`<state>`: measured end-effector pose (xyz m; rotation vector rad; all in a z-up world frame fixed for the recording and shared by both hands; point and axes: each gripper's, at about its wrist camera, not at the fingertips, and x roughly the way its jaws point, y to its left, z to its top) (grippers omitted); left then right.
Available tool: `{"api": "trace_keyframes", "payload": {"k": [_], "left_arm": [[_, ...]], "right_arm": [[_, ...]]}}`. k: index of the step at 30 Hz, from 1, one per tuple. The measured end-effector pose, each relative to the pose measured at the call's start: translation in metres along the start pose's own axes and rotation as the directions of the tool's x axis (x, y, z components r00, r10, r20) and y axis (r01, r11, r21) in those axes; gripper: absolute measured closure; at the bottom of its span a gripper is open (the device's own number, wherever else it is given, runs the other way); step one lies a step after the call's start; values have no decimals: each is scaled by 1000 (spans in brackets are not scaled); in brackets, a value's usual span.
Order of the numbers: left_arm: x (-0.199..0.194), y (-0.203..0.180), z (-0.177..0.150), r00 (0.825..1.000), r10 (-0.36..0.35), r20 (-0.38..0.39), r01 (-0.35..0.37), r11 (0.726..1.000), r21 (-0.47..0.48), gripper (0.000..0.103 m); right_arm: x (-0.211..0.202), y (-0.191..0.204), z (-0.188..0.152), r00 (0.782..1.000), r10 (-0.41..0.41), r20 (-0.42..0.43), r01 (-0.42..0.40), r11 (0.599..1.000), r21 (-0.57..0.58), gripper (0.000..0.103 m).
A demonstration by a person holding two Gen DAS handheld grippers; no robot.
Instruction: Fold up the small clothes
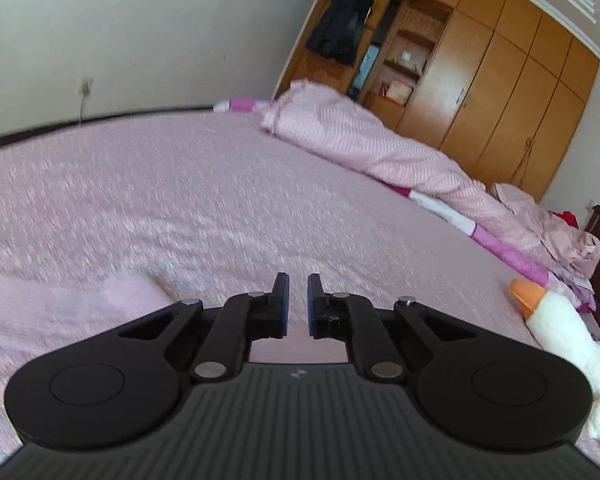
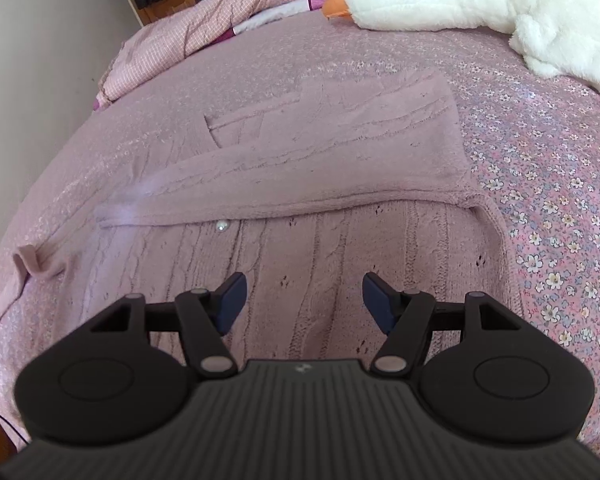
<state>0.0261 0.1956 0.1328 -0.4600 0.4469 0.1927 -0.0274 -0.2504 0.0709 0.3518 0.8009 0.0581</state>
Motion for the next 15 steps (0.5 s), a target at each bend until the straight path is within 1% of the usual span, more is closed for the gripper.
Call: {"api": "trace_keyframes", "payload": {"k": [4, 8, 10, 12, 14, 15], "left_arm": [[2, -1, -8, 998, 38, -57, -40, 999, -23, 92], [7, 20, -19, 990, 67, -127, -81, 991, -105, 91], [10, 34, -28, 984, 78, -159, -102, 983, -151, 78], [14, 47, -35, 978, 102, -183, -136, 973, -184, 50], [20, 56, -41, 973, 118, -198, -159, 965, -208, 40], [24, 60, -43, 973, 115, -198, -158, 963, -219, 37]], "right_arm": [[-2, -1, 0, 1000, 15, 6, -15, 1000, -1, 37], [-3, -3, 0, 1000, 16, 14, -16, 1000, 3, 37], [-4, -3, 0, 1000, 18, 19, -18, 1000, 7, 37], [-3, -2, 0, 1000, 20, 16, -20, 1000, 6, 37], [-1, -1, -1, 1000, 20, 9, -20, 1000, -1, 37], [-1, 0, -2, 1000, 18, 8, -18, 1000, -4, 37]]}}
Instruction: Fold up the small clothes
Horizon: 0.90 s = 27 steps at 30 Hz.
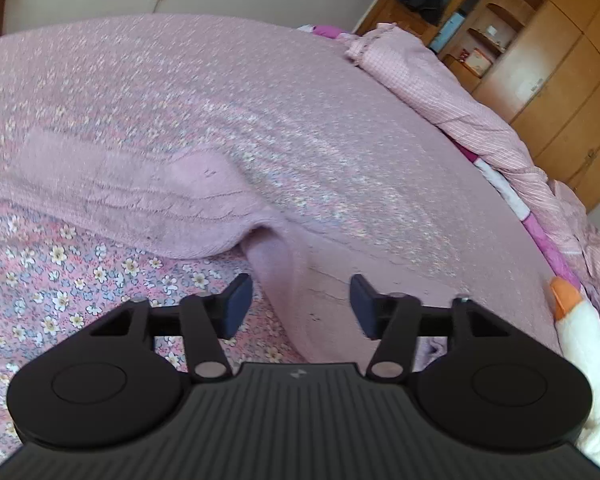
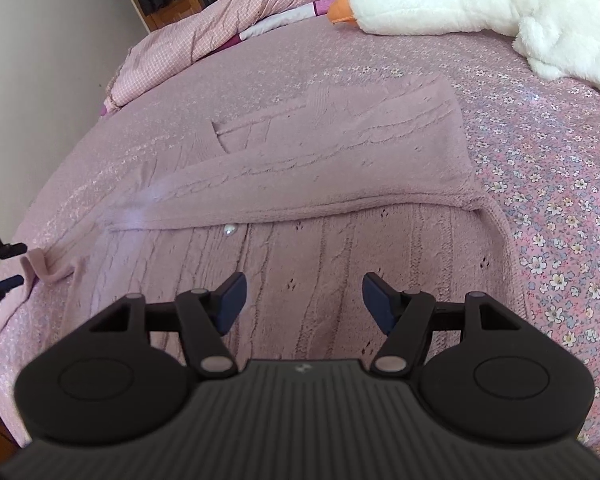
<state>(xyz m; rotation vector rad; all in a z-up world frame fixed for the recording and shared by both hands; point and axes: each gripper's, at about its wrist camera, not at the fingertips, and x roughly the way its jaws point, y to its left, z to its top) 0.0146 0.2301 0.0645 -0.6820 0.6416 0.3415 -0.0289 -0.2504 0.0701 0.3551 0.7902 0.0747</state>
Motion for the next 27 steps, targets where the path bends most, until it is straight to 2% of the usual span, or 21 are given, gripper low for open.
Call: {"api": "trace_keyframes", "payload": {"k": [3, 4, 8, 12, 15, 16, 18, 21, 24, 27], "left_arm": [[19, 7, 2, 999, -54, -2, 54, 998, -32, 31], [25, 9, 2, 999, -53, -4, 53, 997, -49, 31], [44, 21, 7, 999, -3, 42, 10, 988, -156, 31], [54, 44, 17, 994, 28, 102, 3, 956, -294, 31], [62, 55, 28, 992, 60, 106, -25, 952, -304, 33], [64, 57, 31, 993, 60, 105, -27, 955, -295, 37], [67, 58, 42, 996, 36, 81, -14, 967, -253, 80], [60, 53, 47, 995, -52, 90, 67, 983, -169, 92], [39, 39, 53, 983, -120, 136, 134, 986, -99, 93], [18, 17, 59, 962, -209, 175, 219, 975, -40, 93]], "right_arm": [[1, 1, -2, 1000, -12, 3, 12, 1000, -4, 37], [2, 1, -2, 1000, -15, 0, 15, 1000, -1, 37], [1, 2, -2, 1000, -27, -6, 27, 1000, -2, 37], [2, 3, 0, 999, -40, -12, 39, 999, -20, 37], [3, 4, 0, 999, -44, -14, 44, 999, -24, 37], [3, 5, 0, 999, -44, -13, 43, 999, -22, 37], [4, 6, -1, 999, -39, -13, 39, 999, -15, 37], [6, 7, -3, 999, -34, -15, 34, 999, -6, 37], [8, 6, -4, 999, -32, -19, 32, 999, -1, 37], [6, 4, -3, 999, -32, -8, 32, 999, 9, 37]]}}
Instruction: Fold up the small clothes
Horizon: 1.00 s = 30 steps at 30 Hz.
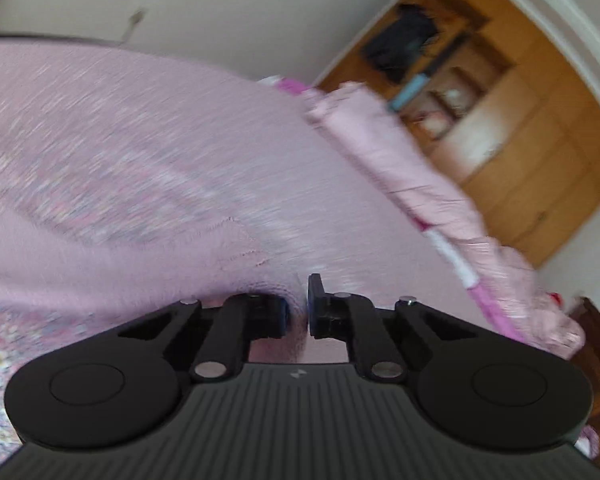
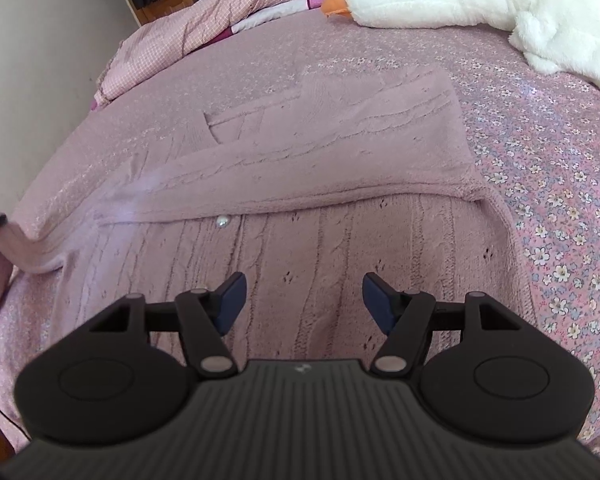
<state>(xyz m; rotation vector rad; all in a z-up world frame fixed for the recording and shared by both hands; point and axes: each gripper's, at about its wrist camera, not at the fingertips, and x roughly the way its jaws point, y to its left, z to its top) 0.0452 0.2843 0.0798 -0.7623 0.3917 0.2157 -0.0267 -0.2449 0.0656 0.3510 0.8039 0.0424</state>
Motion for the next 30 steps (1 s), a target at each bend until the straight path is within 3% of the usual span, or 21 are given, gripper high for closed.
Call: {"api": "trace_keyframes", "payload": {"k": [6, 10, 15, 22, 30], "left_arm": [[-30, -72, -4, 983, -179, 32, 175, 979, 102, 93], [-35, -114, -19, 962, -274, -3, 271, 951, 147, 93], [-31, -156, -54, 937, -340, -77, 348, 923, 165, 93], [-11, -199, -121, 912, -352, -211, 395, 893, 218, 93], [20, -206, -205, 882, -243, -403, 386, 864, 322, 92]], "right_arm": [[-9, -6, 2, 999, -6, 44, 5, 1000, 23, 37], [-12, -14, 3, 998, -19, 68, 15, 998, 56, 37], [-16, -23, 2, 997, -23, 79, 17, 997, 78, 37], [-18, -35, 0, 996, -27, 89, 17, 994, 112, 37], [-18, -48, -4, 996, -31, 78, 20, 990, 139, 37]]}}
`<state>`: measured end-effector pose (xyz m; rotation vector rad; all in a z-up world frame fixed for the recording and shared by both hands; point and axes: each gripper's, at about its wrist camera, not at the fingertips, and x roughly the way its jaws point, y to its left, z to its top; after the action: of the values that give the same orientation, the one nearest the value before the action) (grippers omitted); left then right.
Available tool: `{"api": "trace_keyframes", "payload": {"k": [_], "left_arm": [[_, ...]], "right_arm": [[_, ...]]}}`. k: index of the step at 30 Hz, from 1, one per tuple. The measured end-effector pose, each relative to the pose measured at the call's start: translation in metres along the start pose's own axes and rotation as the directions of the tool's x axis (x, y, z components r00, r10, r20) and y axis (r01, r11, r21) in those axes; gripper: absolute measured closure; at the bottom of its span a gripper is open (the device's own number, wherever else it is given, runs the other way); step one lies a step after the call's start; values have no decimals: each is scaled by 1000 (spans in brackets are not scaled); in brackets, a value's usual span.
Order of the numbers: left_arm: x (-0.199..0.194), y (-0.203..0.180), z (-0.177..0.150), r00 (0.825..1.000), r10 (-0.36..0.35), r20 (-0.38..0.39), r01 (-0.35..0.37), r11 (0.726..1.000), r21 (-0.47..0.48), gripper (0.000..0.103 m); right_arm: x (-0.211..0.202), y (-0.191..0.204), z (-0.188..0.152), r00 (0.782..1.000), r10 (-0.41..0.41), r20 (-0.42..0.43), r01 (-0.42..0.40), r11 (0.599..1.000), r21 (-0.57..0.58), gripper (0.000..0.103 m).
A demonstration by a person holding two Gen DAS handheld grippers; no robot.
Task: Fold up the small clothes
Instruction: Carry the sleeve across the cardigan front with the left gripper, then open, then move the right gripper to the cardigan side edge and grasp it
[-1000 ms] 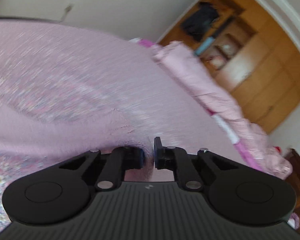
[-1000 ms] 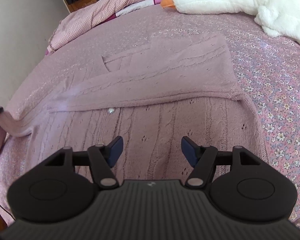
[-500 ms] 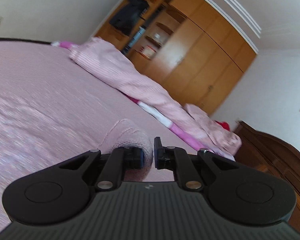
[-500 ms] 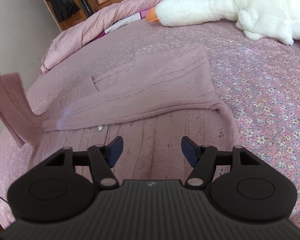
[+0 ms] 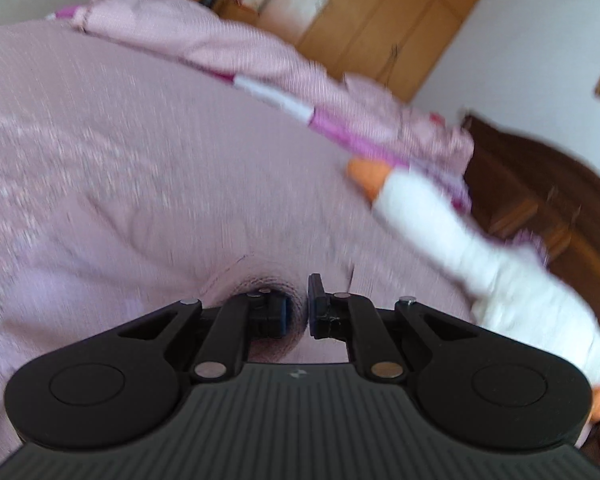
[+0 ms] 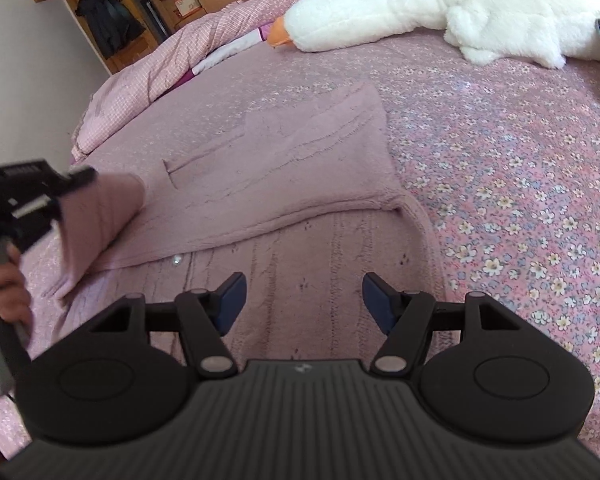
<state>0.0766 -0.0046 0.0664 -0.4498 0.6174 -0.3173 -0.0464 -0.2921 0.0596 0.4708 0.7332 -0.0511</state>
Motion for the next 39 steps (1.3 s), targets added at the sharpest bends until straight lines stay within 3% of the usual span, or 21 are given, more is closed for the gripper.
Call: {"api": "trace_keyframes", "payload": {"k": [3, 8, 15, 24, 39], "left_arm": [[18, -2, -20, 995, 23, -95, -19, 999, 40, 92], [31, 0, -41, 979, 77, -186, -58, 993, 104, 91], [16, -8, -47, 974, 150, -171, -109, 968, 227, 54], [-33, 3, -39, 967, 183, -177, -153, 974, 168, 48], [-87, 46, -27, 942, 315, -119, -295, 942, 158, 47]], "right_arm": [[1, -4, -1, 1000, 6, 1, -6, 1000, 14, 37], [3, -8, -2, 1000, 16, -7, -15, 1000, 21, 37], [2, -9, -2, 1000, 24, -5, -24, 999, 23, 37], [3, -1, -2, 999, 40, -12, -40, 999, 6, 36], [12, 37, 17, 992, 117, -55, -121, 990, -77, 36]]}}
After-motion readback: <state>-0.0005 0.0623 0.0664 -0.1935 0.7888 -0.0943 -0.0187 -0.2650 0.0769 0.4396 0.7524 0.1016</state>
